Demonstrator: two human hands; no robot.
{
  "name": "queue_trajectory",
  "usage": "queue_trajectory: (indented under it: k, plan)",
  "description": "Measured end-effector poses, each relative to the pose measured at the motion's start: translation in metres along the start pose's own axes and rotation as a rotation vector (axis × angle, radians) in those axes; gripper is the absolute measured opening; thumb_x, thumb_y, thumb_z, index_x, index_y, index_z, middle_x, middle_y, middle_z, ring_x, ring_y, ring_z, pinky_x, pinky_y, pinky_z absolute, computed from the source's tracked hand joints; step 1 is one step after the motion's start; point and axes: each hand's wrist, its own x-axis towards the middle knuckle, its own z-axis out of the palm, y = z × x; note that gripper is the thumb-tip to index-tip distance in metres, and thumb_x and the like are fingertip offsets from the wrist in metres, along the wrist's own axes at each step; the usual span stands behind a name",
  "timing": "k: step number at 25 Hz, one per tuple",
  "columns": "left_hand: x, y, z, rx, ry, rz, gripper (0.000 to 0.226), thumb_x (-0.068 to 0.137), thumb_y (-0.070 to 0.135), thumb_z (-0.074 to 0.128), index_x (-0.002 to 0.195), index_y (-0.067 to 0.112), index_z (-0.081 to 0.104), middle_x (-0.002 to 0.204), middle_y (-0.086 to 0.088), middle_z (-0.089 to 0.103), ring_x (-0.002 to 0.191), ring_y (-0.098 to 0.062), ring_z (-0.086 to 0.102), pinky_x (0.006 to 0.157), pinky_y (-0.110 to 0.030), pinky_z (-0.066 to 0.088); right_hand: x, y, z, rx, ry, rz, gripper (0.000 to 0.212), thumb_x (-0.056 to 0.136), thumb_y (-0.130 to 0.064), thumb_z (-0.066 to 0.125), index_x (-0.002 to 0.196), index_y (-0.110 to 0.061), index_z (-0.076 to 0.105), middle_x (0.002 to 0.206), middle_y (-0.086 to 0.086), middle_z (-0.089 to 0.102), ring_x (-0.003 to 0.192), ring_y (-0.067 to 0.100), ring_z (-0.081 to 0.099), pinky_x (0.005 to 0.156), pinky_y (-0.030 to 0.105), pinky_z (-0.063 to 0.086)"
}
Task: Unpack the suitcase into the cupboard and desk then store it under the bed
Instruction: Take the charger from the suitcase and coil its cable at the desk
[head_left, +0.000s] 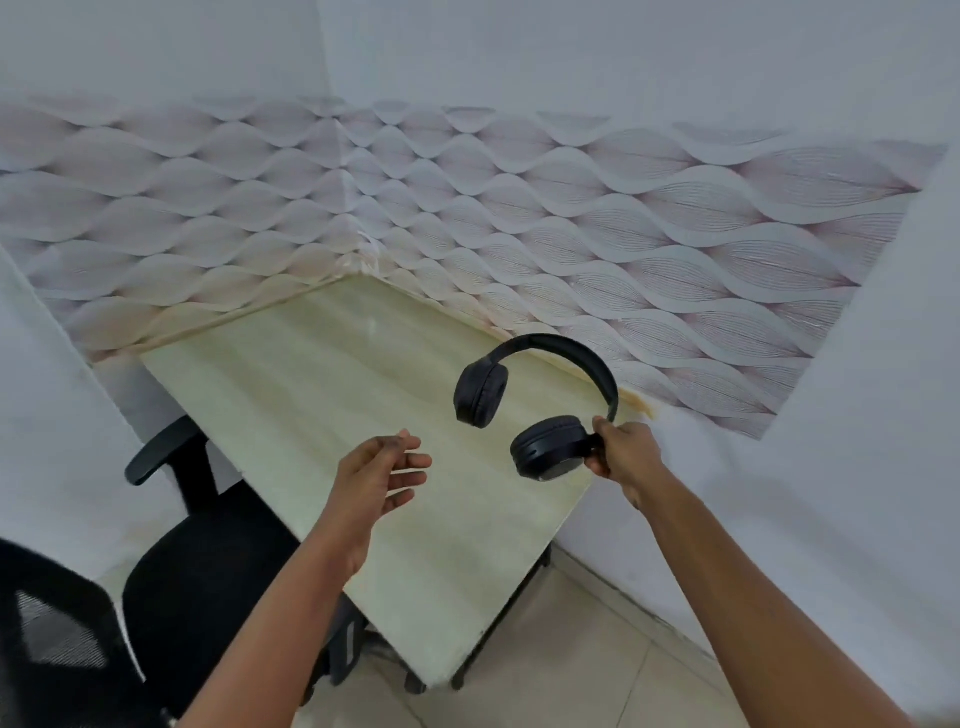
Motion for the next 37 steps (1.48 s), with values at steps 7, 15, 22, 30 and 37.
queue_trajectory:
  k: [7,15,22,30,37]
  plan:
    - [0.092,0.006,0.036,0.072,0.042,-0.067,0.023,0.093,0.033,0.054,0.096,0.013,0.065,0.088,-0.004,0.070,0.085,-0.018,0.064,0.081,-0.031,0.047,0.129,0.023,0.024,-0.106,-0.012,0.157,0.024,0.098,-0.018,0.047,0.086,0.002,0.052,0.063,0.014,0.053,0.025,0.011,0.047,0.033,0.017,0.039]
    - [0.145,-0.001,0.095,0.186,0.100,-0.147,0.023,0.092,0.030,0.057,0.098,0.011,0.066,0.090,-0.004,0.072,0.084,-0.018,0.065,0.076,-0.028,0.048,0.239,0.037,0.019,-0.147,-0.077,0.263,0.020,0.097,-0.013,0.047,0.089,0.004,0.051,0.067,0.017,0.055,0.042,0.021,0.052,0.034,0.021,0.045]
    - [0.165,0.008,0.116,0.237,0.053,-0.145,0.023,0.092,0.032,0.055,0.098,0.012,0.066,0.089,-0.003,0.073,0.084,-0.016,0.066,0.076,-0.027,0.049,0.264,0.040,0.015,-0.097,-0.079,0.258,0.025,0.093,-0.017,0.058,0.081,0.004,0.057,0.080,0.019,0.059,0.054,0.022,0.058,0.046,0.026,0.055]
    - [0.138,0.008,0.106,0.247,-0.136,-0.106,0.023,0.092,0.029,0.056,0.100,0.010,0.065,0.091,-0.005,0.073,0.088,-0.019,0.066,0.081,-0.030,0.049,0.125,0.013,0.001,0.263,0.006,0.068,0.026,0.093,-0.008,0.055,0.073,0.008,0.061,0.070,0.015,0.055,0.071,0.026,0.053,0.083,0.039,0.053]
    - [0.040,-0.008,0.090,0.244,-0.550,-0.008,0.019,0.093,0.024,0.053,0.097,0.010,0.065,0.091,-0.009,0.070,0.085,-0.020,0.064,0.082,-0.034,0.048,-0.098,0.010,-0.031,0.465,0.250,-0.104,0.017,0.093,-0.013,0.058,0.094,0.001,0.068,0.085,0.014,0.066,0.081,0.020,0.063,0.077,0.023,0.054]
